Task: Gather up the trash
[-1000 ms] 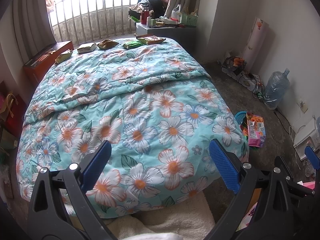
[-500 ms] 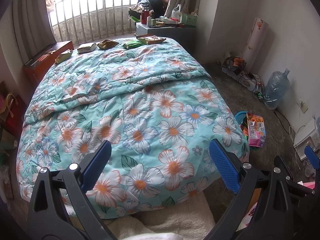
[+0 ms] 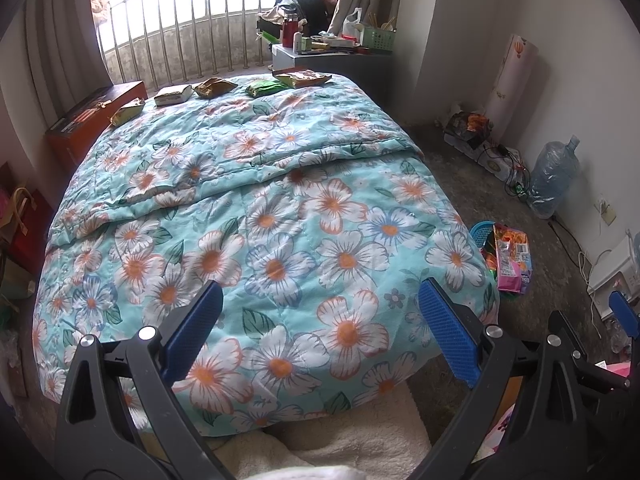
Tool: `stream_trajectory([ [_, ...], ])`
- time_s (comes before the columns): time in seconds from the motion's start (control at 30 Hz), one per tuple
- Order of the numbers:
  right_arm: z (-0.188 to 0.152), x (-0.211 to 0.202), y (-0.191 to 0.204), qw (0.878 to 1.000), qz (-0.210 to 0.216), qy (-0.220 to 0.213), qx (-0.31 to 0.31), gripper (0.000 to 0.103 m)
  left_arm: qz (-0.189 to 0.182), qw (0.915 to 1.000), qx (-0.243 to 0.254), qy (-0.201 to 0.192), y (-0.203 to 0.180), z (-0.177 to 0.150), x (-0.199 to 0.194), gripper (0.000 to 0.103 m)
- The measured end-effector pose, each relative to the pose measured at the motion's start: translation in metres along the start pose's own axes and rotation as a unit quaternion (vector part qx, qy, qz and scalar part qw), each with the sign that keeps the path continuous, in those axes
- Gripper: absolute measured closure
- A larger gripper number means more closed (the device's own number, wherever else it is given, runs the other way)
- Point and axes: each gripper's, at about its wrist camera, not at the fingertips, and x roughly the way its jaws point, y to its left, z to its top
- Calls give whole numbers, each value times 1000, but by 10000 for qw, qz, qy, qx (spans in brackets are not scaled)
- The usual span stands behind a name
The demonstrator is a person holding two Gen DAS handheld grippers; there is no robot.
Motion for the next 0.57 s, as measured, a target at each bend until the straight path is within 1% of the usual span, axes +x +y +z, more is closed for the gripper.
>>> stream_trajectory([
  [0.57, -1, 0, 0, 10000, 6, -4, 9, 7, -3, 10000, -21, 19, 0, -1, 1, 9],
])
